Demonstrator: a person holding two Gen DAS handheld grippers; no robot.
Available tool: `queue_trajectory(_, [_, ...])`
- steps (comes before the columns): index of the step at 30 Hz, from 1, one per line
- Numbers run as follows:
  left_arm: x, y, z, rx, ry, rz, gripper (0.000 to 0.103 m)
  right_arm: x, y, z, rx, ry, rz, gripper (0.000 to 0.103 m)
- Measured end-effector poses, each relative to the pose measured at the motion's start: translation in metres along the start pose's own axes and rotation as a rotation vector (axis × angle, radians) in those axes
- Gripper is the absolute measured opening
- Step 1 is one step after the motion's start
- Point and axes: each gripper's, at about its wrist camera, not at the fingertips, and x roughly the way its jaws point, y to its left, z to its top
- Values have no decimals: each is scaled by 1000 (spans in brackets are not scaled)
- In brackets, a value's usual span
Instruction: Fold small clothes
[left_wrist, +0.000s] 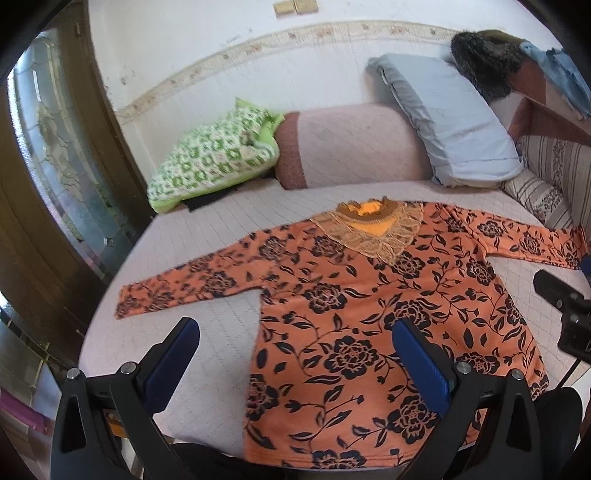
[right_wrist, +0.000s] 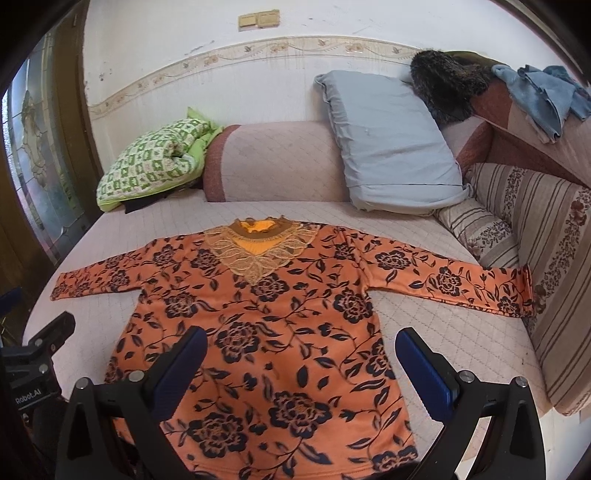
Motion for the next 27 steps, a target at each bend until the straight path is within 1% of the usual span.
queue_trajectory(3, [33, -5, 6, -31, 50, -36, 103, 22, -17, 4, 13, 22, -24, 103])
queue_trajectory(5, [58, -10, 10, -29, 82, -37, 103, 42, -33, 7, 40, 44, -45, 103])
queue_trajectory(8, [98, -11, 15, -43, 136, -45, 103, 81, -73, 8, 98, 77, -99, 103])
queue_trajectory(10, [126, -8, 18, -72, 172, -49, 103, 112, -112, 9, 171, 114, -144, 103])
queue_trajectory(13, [163, -4, 24, -116, 194, -59, 103, 156, -192, 0, 366, 157, -184, 103])
queue_trajectory(15, [185, -5, 30, -142, 181, -47, 103, 177, -251, -12, 528, 152, -195, 102])
queue_trajectory(16, [193, -5, 33, -154, 171, -47, 103, 184, -283, -21, 628, 142, -199, 99])
queue_trajectory(17, [200, -7, 36, -166, 157, -43, 103, 190, -310, -30, 730, 131, -188, 96])
queue_trajectory(18, [208, -9, 40, -182, 138, -40, 103, 194, -340, -41, 858, 109, -156, 94])
queue_trajectory(19, [214, -10, 43, -193, 123, -41, 103, 198, -359, -50, 945, 97, -139, 91])
queue_trajectory(20, [220, -12, 46, -203, 104, -43, 103, 202, -382, -61, 1040, 76, -120, 91])
queue_trajectory(22, [229, -16, 53, -218, 59, -48, 103, 208, -409, -70, 1110, 22, -92, 84])
queue_trajectory(25, [238, -16, 57, -221, 0, -54, 103, 215, -433, -70, 1152, -32, -70, 81])
queue_trajectory(27, [244, -16, 56, -211, -17, -50, 103, 220, -448, -68, 1195, -73, -63, 77])
